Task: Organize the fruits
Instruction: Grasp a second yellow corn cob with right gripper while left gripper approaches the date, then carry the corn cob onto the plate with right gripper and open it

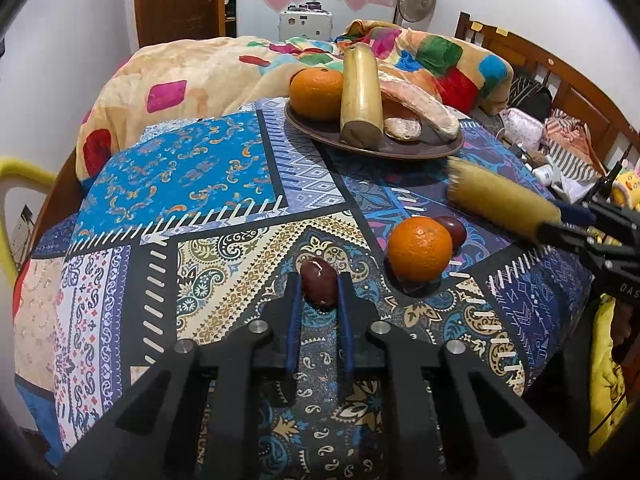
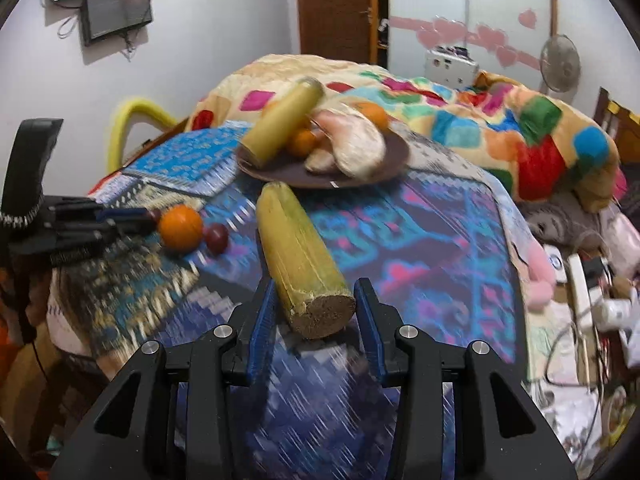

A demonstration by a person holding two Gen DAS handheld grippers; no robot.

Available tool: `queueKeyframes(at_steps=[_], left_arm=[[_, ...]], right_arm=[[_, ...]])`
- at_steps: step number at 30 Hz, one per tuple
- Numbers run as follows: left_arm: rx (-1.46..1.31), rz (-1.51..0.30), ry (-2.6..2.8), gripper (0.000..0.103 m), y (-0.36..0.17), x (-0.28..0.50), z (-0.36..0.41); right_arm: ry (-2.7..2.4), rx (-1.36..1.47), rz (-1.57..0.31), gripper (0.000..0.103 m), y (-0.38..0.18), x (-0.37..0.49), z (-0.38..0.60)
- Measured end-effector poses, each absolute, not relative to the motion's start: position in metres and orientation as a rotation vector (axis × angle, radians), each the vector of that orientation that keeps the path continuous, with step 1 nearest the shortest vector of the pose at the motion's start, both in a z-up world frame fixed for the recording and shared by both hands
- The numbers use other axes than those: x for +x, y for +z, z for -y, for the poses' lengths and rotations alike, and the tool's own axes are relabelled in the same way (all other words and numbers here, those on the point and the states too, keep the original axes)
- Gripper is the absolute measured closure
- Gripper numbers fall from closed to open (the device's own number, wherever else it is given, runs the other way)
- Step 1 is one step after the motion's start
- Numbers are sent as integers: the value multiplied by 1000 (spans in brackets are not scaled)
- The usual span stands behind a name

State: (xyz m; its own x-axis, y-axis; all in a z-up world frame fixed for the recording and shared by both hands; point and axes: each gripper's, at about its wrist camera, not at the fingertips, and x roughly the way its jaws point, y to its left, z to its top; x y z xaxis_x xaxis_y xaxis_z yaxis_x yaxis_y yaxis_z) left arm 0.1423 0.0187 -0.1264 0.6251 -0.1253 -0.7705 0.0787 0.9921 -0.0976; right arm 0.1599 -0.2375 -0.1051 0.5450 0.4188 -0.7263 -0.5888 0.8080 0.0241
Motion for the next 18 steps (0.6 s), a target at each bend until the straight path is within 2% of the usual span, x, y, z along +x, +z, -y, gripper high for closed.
queueKeyframes(at_steps=[8, 12, 18], left_arm=[[-71, -877, -124, 90, -123, 138, -20], [-71, -864, -136, 90, -117, 136, -21], [-63, -840, -142, 90, -107, 140, -23]], right_arm=[[590, -272, -797, 65, -100, 168, 232], [603, -290, -791, 52, -100, 178, 219], [602, -353, -808, 52, -110, 197, 197]])
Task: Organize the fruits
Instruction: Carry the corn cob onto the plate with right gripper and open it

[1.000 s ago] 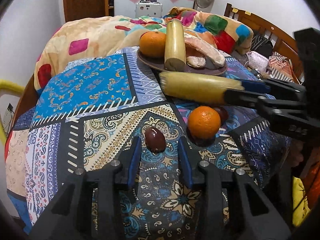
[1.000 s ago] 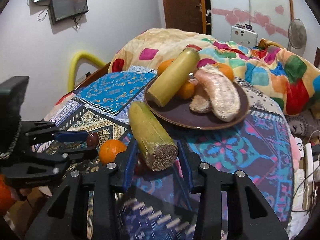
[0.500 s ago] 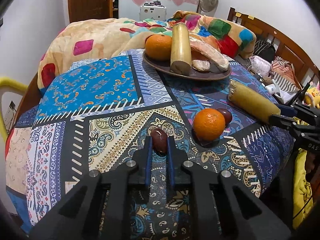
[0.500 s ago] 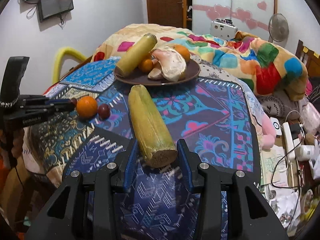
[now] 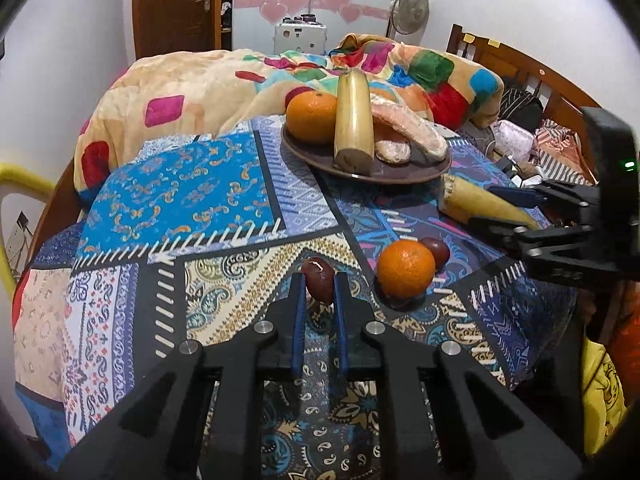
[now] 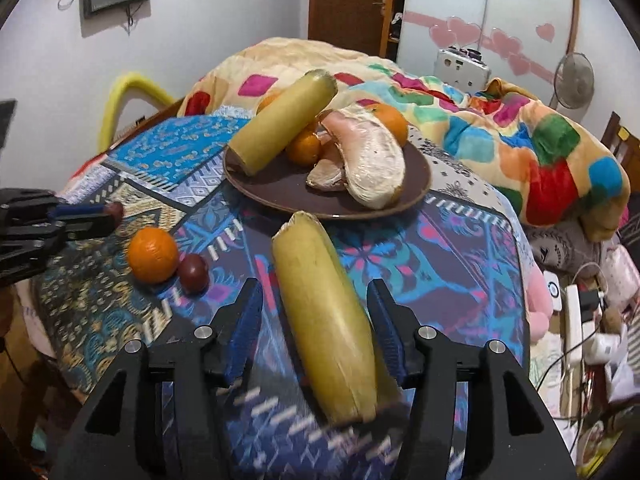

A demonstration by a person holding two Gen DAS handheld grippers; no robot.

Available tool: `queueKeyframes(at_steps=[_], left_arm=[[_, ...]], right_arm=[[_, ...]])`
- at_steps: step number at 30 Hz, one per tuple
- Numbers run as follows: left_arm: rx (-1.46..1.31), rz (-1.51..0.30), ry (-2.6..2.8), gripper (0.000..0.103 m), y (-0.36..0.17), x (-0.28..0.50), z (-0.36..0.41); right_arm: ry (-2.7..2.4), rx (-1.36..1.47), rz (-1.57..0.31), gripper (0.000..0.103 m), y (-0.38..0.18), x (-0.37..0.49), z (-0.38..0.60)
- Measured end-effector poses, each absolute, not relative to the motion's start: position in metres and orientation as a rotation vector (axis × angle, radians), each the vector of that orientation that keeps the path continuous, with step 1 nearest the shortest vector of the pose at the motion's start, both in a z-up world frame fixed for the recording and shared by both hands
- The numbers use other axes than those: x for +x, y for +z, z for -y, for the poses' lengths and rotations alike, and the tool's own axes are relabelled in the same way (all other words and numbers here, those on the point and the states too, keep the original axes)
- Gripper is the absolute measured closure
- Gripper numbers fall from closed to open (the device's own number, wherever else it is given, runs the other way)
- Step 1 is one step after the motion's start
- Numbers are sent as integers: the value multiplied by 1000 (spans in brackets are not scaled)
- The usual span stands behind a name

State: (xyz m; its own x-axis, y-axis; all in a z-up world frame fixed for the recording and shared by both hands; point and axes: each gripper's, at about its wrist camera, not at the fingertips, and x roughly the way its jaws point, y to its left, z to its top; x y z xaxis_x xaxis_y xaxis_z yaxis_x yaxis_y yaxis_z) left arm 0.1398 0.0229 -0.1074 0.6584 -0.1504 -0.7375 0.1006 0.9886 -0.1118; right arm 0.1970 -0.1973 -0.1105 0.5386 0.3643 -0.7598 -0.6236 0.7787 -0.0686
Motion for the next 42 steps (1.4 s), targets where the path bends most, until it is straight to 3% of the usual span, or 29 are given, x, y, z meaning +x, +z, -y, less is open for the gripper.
queueKeyframes(at_steps=[5, 7, 24, 42], left_arm=[[-64, -828, -151, 90, -104, 146, -21], [-56, -825, -151, 90, -103, 149, -18], [-40, -734, -166, 90, -66, 177, -6], [-31, -753, -150, 90, -80, 239, -12]], right_arm=[[597, -355, -806, 60, -114, 202, 194], [598, -322, -800, 69, -109, 199, 198], [622, -130, -614, 70, -38, 203, 202], [657, -62, -678, 70, -65, 252, 172]])
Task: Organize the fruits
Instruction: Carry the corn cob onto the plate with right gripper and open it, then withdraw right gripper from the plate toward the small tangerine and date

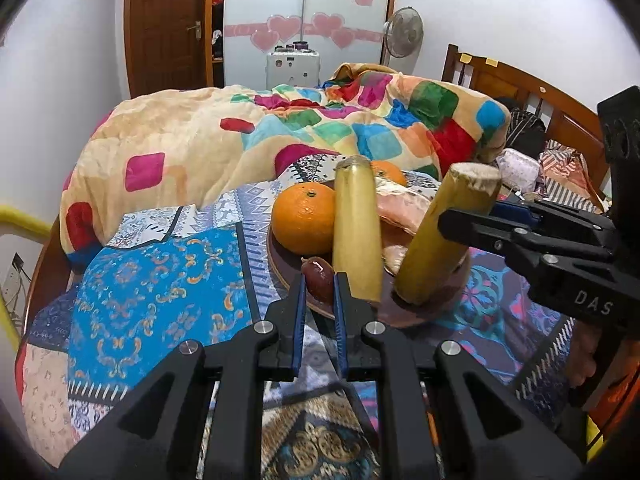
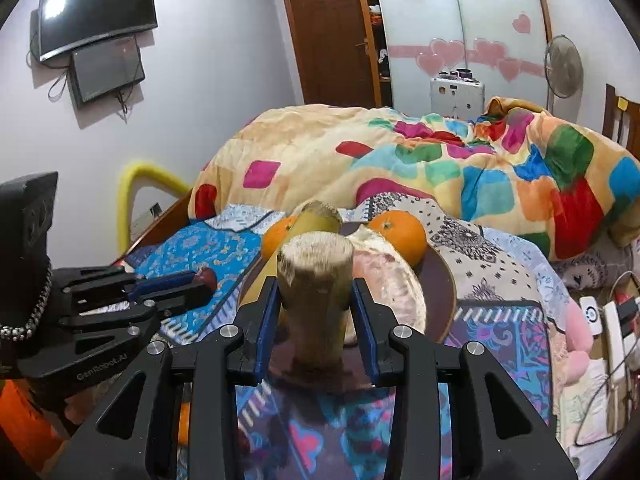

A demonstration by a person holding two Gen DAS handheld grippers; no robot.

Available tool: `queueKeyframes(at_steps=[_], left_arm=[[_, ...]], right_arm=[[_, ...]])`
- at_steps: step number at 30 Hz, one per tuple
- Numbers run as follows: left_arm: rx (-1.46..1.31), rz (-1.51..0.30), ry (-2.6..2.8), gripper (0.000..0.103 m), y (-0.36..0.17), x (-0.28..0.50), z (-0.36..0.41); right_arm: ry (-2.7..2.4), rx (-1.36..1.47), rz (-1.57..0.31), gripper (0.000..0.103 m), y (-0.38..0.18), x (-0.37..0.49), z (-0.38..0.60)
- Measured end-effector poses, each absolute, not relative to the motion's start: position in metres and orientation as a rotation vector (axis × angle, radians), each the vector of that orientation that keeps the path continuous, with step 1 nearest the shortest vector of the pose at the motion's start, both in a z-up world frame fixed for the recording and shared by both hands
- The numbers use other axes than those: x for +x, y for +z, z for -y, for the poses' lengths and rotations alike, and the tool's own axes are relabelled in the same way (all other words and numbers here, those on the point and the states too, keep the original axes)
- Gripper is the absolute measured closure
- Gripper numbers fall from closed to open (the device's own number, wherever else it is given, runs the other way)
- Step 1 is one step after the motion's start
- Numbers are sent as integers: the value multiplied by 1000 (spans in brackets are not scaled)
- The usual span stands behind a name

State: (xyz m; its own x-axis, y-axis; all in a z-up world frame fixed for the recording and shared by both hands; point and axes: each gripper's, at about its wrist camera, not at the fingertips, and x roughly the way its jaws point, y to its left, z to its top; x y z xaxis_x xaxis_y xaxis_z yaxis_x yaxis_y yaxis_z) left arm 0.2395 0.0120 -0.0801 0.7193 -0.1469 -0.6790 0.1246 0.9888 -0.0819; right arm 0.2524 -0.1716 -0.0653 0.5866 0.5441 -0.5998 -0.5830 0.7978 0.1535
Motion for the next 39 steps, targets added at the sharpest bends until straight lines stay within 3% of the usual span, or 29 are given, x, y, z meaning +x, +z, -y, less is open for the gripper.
queueKeyframes(at_steps=[8, 14, 24, 29, 32, 34, 39], left_arm=[[-97, -811, -178, 90, -93, 269, -23], [-89, -835, -177, 90, -100, 278, -19], [-72, -811, -140, 69, -87, 264, -19], [-61, -784, -128, 68, -71, 244, -18], [-48, -765, -112, 56, -61, 228, -15], [-52, -745, -96, 43, -55, 216, -15], [-82, -744, -98, 41, -48, 186, -12]], right_arm=[[576, -109, -675, 66, -69, 273, 160], [546, -181, -669, 40, -72, 275, 159], [553, -168, -678, 39, -70, 263, 172], [545, -186, -657, 39, -62, 245, 174], [548, -189, -642, 39, -55, 232, 177], [551, -184, -629, 39, -51, 221, 180], [558, -170, -622, 37, -45, 197, 185]])
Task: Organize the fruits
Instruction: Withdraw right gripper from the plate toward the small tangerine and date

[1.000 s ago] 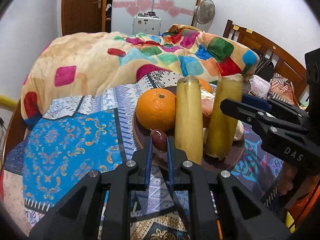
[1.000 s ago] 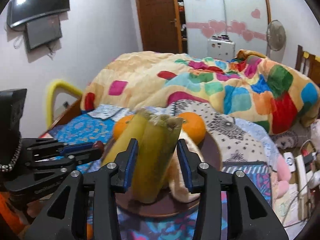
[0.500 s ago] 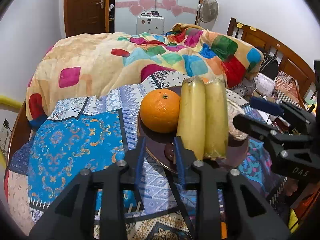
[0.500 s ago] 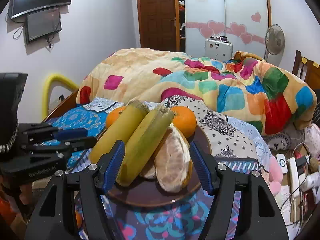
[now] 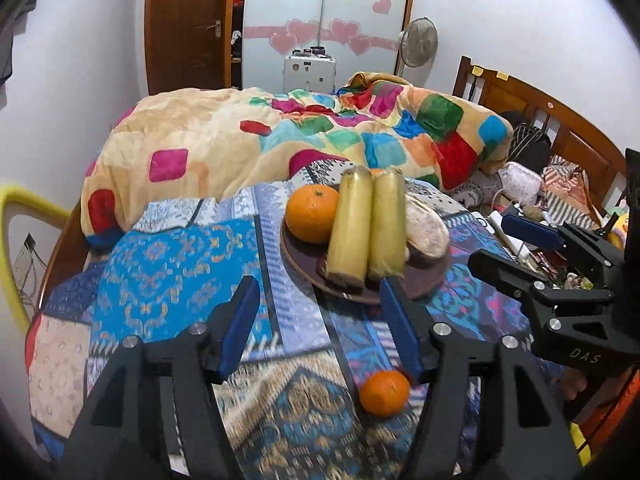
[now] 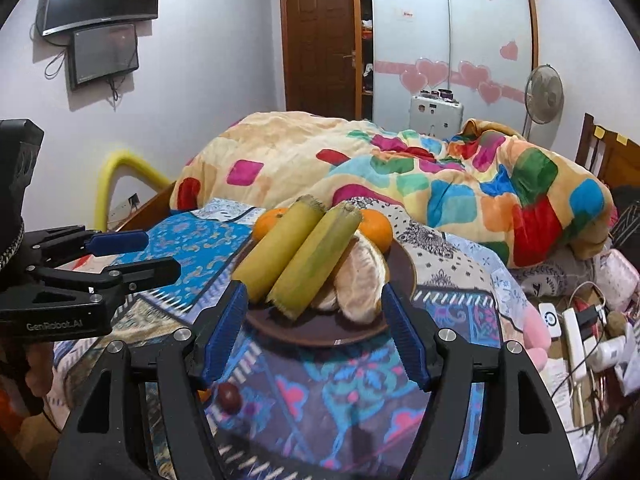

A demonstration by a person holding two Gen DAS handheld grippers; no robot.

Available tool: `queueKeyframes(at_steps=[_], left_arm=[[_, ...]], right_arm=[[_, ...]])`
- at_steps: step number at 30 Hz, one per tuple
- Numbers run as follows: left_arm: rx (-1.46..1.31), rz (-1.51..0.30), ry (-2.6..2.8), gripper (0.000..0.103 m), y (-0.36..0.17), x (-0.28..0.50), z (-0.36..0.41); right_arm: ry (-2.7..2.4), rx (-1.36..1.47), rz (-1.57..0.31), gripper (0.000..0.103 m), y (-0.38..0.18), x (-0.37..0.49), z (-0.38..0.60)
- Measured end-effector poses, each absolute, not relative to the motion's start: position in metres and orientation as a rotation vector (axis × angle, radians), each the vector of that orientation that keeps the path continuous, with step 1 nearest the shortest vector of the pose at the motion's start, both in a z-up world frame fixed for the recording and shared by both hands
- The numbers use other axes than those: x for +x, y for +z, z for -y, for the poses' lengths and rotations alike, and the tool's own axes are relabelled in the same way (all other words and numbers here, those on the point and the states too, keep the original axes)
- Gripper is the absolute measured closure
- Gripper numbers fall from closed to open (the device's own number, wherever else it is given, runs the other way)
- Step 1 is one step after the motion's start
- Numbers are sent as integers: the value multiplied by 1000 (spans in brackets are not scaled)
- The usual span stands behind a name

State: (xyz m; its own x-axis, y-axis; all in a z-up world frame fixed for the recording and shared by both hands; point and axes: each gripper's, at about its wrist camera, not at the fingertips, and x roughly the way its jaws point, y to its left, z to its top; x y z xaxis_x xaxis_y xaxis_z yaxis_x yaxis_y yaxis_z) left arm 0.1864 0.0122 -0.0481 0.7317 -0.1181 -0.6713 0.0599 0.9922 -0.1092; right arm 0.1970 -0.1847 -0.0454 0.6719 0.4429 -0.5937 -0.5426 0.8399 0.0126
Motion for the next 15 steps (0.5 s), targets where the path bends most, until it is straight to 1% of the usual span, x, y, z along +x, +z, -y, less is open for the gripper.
queueKeyframes(at_steps=[3, 7, 15], left_arm=[[-84, -751, -98, 41, -50, 173, -8], [-86, -777, -107, 41, -61, 159, -2], [-61, -819, -126, 41, -87, 147, 15]], right_arm=[[555, -171, -620, 36, -46, 184, 189], [543, -163, -631, 31, -52, 170, 196], [520, -152, -676, 30, -70, 160, 210]])
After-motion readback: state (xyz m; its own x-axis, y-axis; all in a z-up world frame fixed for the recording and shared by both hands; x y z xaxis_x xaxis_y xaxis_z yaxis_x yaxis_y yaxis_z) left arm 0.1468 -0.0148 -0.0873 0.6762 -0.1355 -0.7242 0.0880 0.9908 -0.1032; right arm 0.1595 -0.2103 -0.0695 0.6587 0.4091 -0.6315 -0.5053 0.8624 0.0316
